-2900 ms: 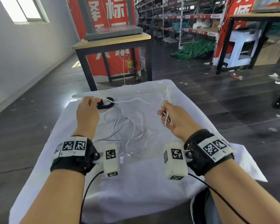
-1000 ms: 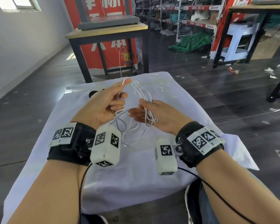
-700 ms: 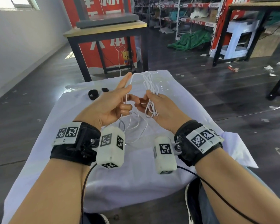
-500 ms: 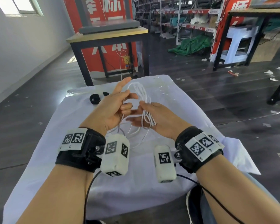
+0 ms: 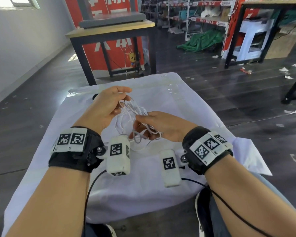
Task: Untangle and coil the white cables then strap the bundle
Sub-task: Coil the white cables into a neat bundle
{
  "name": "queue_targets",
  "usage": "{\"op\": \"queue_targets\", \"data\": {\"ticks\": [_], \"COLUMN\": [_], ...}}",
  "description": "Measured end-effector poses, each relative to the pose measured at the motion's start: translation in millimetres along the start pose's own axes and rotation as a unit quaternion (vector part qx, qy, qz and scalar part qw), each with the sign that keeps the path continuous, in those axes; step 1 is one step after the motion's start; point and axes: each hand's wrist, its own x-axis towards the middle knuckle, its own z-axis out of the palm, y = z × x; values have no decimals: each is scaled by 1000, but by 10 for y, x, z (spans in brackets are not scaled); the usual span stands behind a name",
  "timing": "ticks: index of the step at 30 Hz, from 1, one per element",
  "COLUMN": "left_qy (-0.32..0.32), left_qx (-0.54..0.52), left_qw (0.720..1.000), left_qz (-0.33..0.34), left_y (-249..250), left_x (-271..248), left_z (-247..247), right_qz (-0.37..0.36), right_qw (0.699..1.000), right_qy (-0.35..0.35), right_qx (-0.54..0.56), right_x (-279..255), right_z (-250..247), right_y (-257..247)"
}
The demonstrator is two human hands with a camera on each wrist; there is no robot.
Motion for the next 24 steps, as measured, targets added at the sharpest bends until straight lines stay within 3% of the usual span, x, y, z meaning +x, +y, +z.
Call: {"op": "queue_targets", "data": {"ticks": [5,8,14,21,24], "left_qy": [24,24,37,50,72], "left_qx": [-118,-131,-76,50,54], "left_qw": [992,991,996,995,992], "left_qz": [-25,-27,11,73,84], "left_y": [9,-14,-65,-148,-123], "left_x": [17,25,28,45,24], "left_z": [-61,-78,-37,2,59], "right_qz": [-21,-24,-36,-35,-38], "right_qw": [999,999,999,998,991], "right_qy": [2,3,37,6,53], "right_qx": [-29,-35,-15,49,115], "right_x": [-33,5,42,28,54], "right_z": [-22,-42,-64,-50,-95], "right_y": [2,45,70,52,50]}}
